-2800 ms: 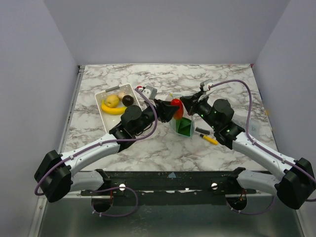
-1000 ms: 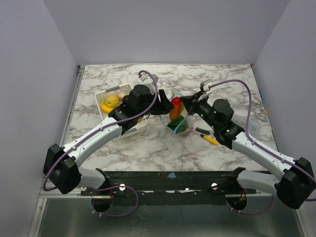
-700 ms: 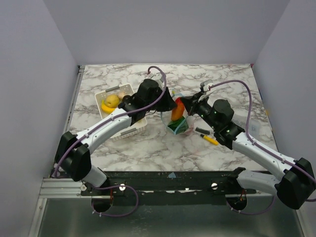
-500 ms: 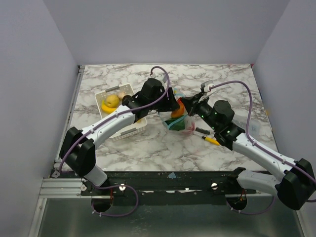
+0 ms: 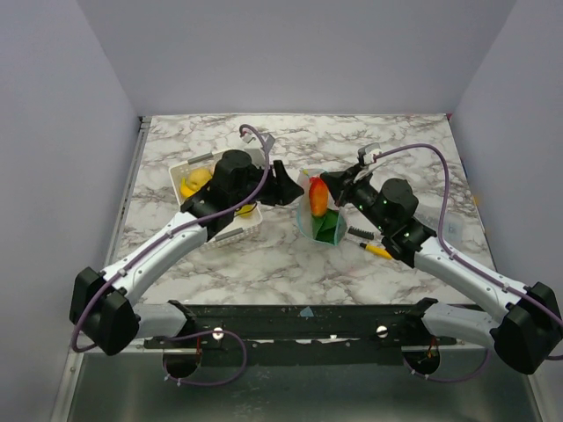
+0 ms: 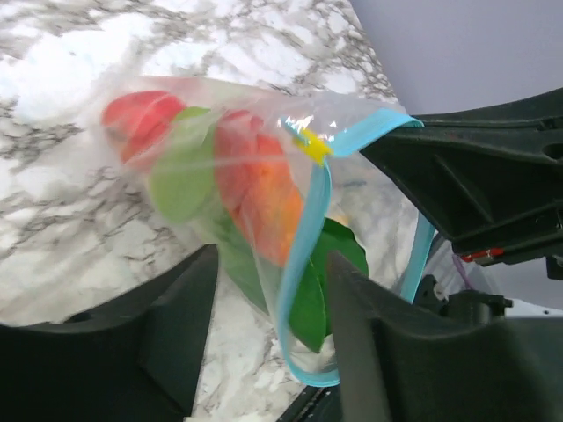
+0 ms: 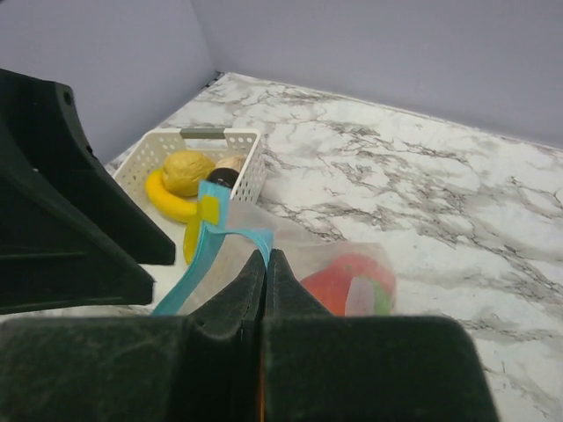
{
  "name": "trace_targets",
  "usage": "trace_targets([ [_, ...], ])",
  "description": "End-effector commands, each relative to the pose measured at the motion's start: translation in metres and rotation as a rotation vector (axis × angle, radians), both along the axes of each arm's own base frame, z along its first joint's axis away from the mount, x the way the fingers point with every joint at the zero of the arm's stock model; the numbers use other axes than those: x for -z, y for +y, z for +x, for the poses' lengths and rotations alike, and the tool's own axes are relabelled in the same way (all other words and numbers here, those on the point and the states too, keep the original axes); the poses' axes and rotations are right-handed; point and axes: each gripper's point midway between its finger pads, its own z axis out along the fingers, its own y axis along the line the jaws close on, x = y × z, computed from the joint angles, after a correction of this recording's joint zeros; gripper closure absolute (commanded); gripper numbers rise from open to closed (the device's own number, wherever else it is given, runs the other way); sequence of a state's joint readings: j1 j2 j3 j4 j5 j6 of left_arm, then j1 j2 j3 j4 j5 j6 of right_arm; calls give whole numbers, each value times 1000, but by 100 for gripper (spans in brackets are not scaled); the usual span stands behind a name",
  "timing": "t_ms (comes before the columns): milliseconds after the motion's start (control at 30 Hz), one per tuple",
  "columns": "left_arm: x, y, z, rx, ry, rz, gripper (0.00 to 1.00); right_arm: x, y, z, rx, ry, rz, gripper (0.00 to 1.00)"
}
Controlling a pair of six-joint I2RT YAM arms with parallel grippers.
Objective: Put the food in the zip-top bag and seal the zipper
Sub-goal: Place the fake fruit in the zipper food storage bag, then pick up the fake fruit from the bin.
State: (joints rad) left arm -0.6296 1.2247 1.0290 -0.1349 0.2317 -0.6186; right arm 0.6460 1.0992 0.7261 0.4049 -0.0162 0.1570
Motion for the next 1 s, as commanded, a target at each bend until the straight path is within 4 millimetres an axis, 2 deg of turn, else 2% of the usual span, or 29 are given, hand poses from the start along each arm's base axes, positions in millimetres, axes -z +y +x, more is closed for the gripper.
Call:
trace_targets([
  [0, 9, -41, -1, 163, 57, -53, 59, -22, 4, -1, -15, -61, 49, 100],
  [100, 20, -61, 3, 188, 98, -58, 66, -20, 5, 3, -4, -35, 41, 100],
  [167, 27, -65, 7, 179, 127, -58, 68, -19, 8, 3, -18, -34, 36, 99],
  [233, 27, -60, 9, 154, 120, -65, 65, -15, 5, 7, 4, -27, 22, 100],
  [300, 22, -47, 10, 121, 93, -64, 56, -13, -1, 10, 45, -29, 16, 100],
  [333, 21, -38, 10, 99, 78, -53, 51, -13, -4, 11, 56, -30, 18, 100],
  [367, 20, 0, 15, 25, 64, -12, 47, -18, -7, 9, 65, -46, 39, 99],
  [467, 24, 41, 21, -65, 68, 14, 45, -27, -9, 6, 71, -49, 93, 99],
  [567, 29, 82, 30, -192, 62, 52, 38, -42, -16, 8, 112, -63, 150, 99],
  [667, 38, 119, 39, -342, 85, 120, 28, -47, -33, 29, 273, -14, 177, 99],
  [700, 42, 130, 41, -386, 111, 142, 24, -43, -35, 36, 311, 11, 164, 99],
  [733, 47, 138, 43, -417, 133, 159, 18, -41, -36, 43, 337, 30, 159, 99],
  [767, 50, 146, 45, -439, 153, 167, 4, -38, -33, 45, 336, 47, 154, 99],
  [800, 54, 154, 48, -461, 173, 158, 1, -36, -28, 48, 324, 56, 148, 99],
  [867, 57, 163, 54, -476, 188, 115, 1, -28, -19, 49, 288, 68, 136, 99],
  [967, 57, 166, 63, -470, 186, 95, 1, -12, -10, 52, 253, 77, 100, 99],
])
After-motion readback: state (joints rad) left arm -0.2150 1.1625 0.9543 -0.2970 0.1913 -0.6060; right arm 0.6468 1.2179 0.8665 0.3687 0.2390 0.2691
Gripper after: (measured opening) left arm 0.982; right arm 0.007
